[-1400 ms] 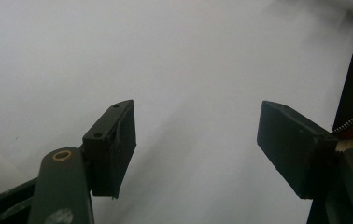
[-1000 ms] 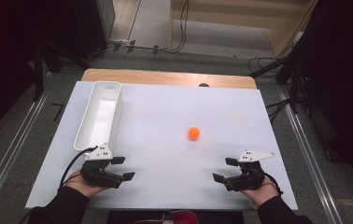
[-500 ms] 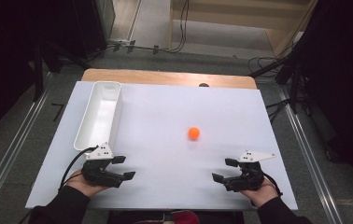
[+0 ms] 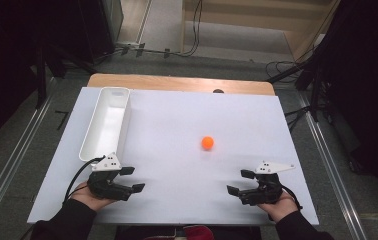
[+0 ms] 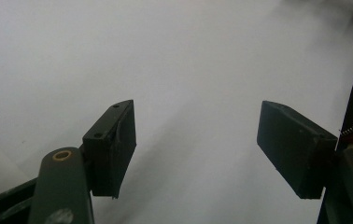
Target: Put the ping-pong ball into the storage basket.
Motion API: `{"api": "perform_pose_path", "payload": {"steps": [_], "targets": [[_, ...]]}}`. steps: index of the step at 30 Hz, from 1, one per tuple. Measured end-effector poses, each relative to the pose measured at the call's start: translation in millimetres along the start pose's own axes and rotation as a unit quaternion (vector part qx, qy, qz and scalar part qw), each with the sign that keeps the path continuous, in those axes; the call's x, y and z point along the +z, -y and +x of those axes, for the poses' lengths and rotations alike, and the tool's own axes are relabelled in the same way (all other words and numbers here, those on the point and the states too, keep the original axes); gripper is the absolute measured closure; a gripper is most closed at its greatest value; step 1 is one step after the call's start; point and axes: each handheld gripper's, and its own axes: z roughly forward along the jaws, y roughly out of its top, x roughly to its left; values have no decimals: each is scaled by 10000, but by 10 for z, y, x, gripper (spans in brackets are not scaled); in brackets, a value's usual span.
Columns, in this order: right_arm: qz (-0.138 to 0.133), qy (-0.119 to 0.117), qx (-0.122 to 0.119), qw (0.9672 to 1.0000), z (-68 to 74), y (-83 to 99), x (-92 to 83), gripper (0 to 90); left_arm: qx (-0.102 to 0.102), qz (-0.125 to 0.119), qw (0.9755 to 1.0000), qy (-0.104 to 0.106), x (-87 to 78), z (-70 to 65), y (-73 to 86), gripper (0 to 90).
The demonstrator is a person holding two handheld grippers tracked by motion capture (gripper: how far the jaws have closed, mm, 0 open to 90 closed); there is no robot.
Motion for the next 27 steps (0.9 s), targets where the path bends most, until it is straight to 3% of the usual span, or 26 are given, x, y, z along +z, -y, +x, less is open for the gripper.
{"api": "perform_pose_path", "payload": {"steps": [16, 21, 27], "targets": [[87, 5, -61, 9999, 3, 3, 11, 131, -16, -38, 10000, 64, 28, -19, -50, 286], [76, 21, -73, 9999, -7, 6, 19, 130, -18, -234, 9996, 140, 2, -62, -111, 290], [92, 59, -42, 9999, -22, 7, 22, 130, -78, -258, 9995, 175, 27, -78, -192, 283]]}}
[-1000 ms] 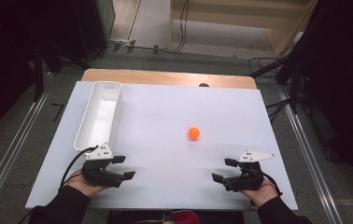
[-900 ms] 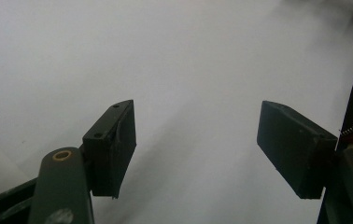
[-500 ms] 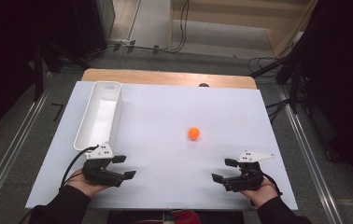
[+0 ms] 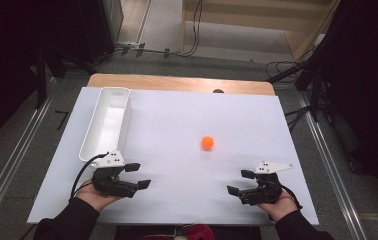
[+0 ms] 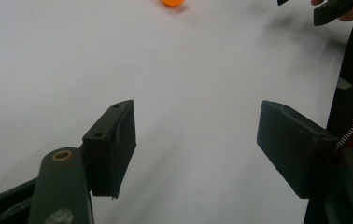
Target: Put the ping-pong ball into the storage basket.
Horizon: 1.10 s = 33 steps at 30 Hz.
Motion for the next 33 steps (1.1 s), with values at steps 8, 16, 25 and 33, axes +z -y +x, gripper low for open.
{"api": "perform_pose_path", "payload": {"steps": [8, 16, 25, 33], "targets": [[45, 8, -25, 10000, 14, 2, 14, 131, -17, -1, 10000, 46, 74, -38, -97, 220], [33, 32, -44, 10000, 6, 6, 7, 130, 80, 46, 9999, 82, 162, -89, -165, 175], [26, 31, -43, 10000, 10, 3, 15, 131, 46, -2, 10000, 71, 219, -87, -206, 139], [43, 52, -38, 10000, 8, 7, 7, 131, -11, 9, 10000, 27, 268, -82, -225, 87]]}}
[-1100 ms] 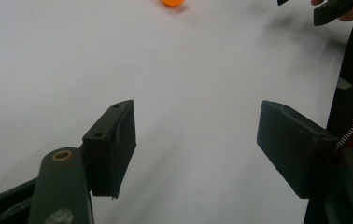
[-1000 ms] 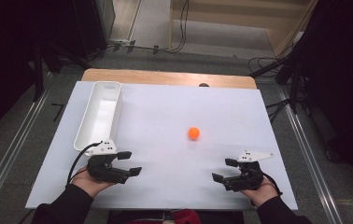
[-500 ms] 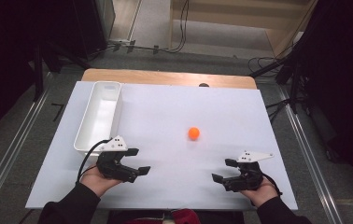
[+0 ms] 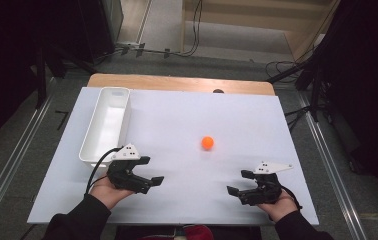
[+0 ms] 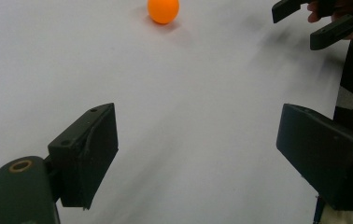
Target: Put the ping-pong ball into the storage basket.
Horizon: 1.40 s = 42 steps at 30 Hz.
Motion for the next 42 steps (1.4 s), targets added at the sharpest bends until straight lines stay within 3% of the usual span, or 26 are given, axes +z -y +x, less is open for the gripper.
{"api": "perform_pose_path", "payload": {"steps": [2, 5, 21, 23, 30, 42], "targets": [[-6, -15, -4, 10000, 1, 1, -4, 131, -42, 88, 9999, -65, 30, 0, -17, 29], [-2, -2, -2, 10000, -2, 2, -10, 131, 7, 165, 9998, -65, 86, -8, -40, 23], [-24, -15, 0, 10000, -1, 0, -16, 130, 90, 99, 9999, -49, 201, 39, -165, 23], [-22, -5, 29, 10000, -2, -1, -19, 130, 1, 74, 10000, -9, 212, 42, -173, 23], [-43, -5, 63, 10000, -14, 1, -34, 131, 20, 40, 10000, -67, 239, 59, -208, 23], [-74, 6, 25, 10000, -17, -2, -31, 131, 283, 84, 9994, -170, 326, -7, -287, 23]]}}
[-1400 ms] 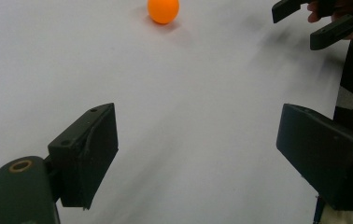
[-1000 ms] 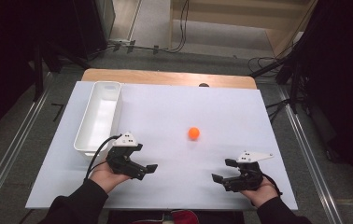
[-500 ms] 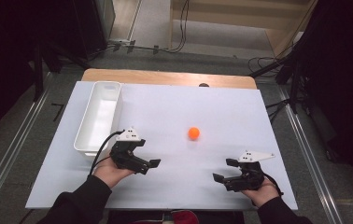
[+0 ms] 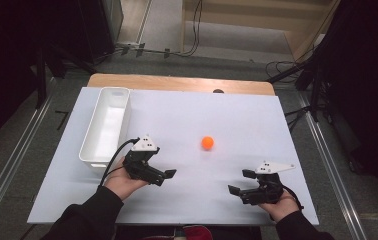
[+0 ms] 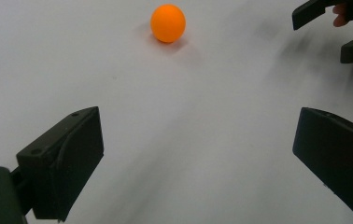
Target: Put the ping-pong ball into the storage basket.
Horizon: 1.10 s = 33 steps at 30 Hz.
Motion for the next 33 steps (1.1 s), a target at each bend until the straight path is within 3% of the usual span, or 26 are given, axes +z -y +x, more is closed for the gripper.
{"api": "perform_pose_path", "payload": {"steps": [9, 16, 33], "targets": [[33, 106, 88, 9999, -9, -6, 6, 130, 40, -9, 10000, 24, 87, 32, -90, 23], [60, 250, 177, 9995, -7, 0, 18, 131, -49, 41, 9999, 90, 179, 68, -112, 24], [74, 349, 284, 9990, -28, 3, 17, 130, 65, 39, 9998, 180, 348, 75, -292, 24]]}}
